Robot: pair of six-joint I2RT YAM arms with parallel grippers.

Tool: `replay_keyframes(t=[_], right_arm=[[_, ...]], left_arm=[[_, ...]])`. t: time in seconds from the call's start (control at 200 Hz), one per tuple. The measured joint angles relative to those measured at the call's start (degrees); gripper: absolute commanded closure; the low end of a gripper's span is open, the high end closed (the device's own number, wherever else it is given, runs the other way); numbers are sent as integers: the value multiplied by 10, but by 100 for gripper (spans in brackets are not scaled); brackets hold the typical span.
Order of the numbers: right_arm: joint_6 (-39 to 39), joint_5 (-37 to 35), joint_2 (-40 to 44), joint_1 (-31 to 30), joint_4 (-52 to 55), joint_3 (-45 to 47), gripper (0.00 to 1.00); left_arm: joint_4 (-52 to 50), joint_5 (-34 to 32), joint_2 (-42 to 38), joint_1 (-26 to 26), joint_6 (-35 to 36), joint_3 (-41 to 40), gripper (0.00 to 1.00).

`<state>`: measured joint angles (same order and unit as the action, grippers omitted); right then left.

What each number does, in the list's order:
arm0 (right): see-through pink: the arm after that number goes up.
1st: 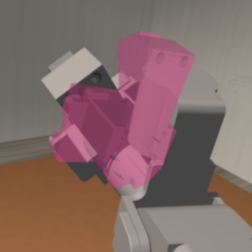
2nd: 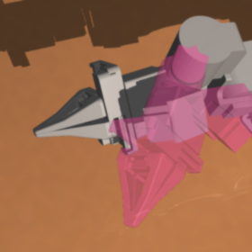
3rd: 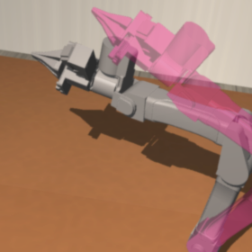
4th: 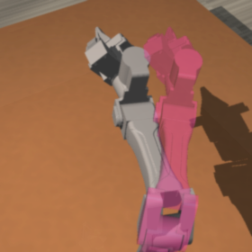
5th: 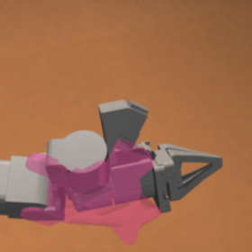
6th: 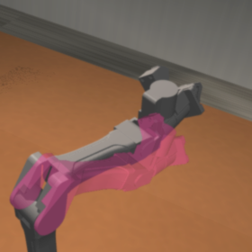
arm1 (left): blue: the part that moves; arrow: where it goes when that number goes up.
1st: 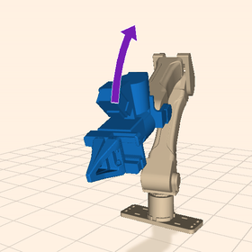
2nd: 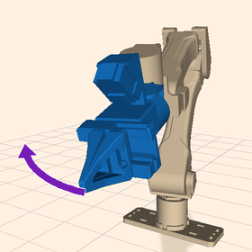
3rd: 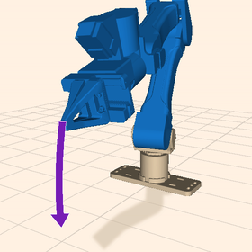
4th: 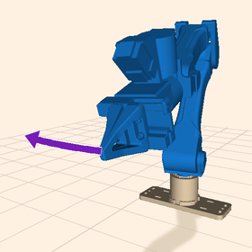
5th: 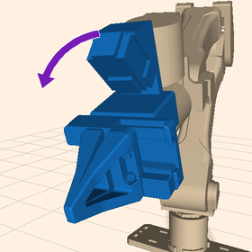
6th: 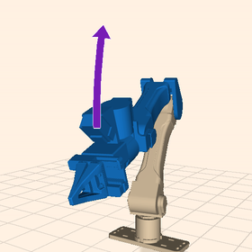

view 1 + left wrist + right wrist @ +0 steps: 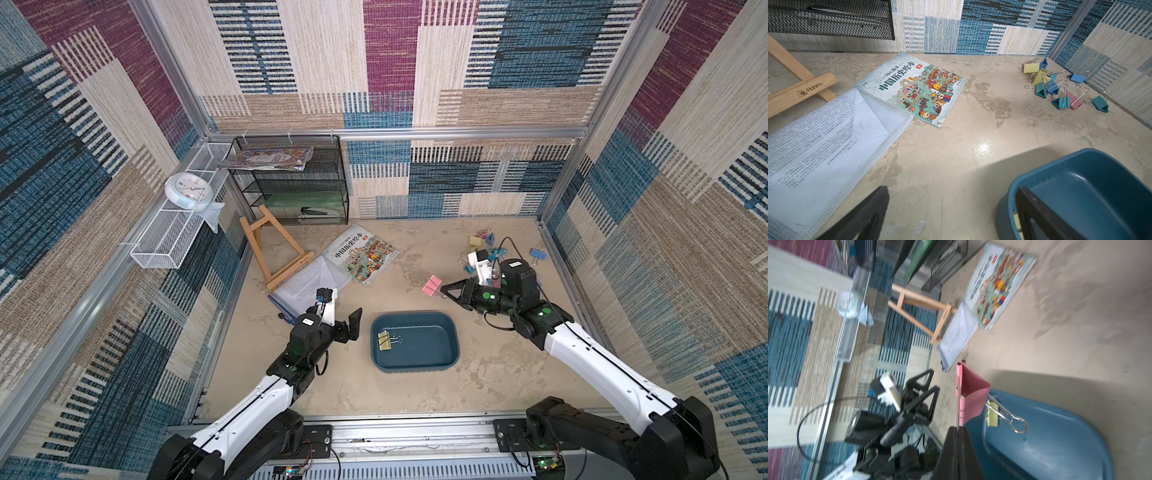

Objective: Put the binder clips in the storage box
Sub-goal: Place the binder clip in the storage box.

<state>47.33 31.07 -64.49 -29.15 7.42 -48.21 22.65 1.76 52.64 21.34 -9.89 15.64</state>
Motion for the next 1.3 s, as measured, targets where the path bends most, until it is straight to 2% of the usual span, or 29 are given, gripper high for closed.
replay_keyframes(t=[0.235, 0.356, 0.586, 1.022, 1.302], right_arm=[[-100, 37, -135, -139, 137, -101, 100], [-135, 45, -212, -177, 181, -127, 100], [-156, 45, -315, -194, 205, -153, 100], [-134, 41, -379, -195, 141, -143, 100], [-122, 14, -374, -195, 133, -136, 75]], left_arm=[[0, 0, 5, 0, 0, 0, 1], [0, 0, 9, 0, 1, 0, 1], [0, 0, 13, 0, 2, 0, 1], [0, 0, 8, 0, 2, 0, 1], [0, 0, 4, 0, 2, 0, 1]])
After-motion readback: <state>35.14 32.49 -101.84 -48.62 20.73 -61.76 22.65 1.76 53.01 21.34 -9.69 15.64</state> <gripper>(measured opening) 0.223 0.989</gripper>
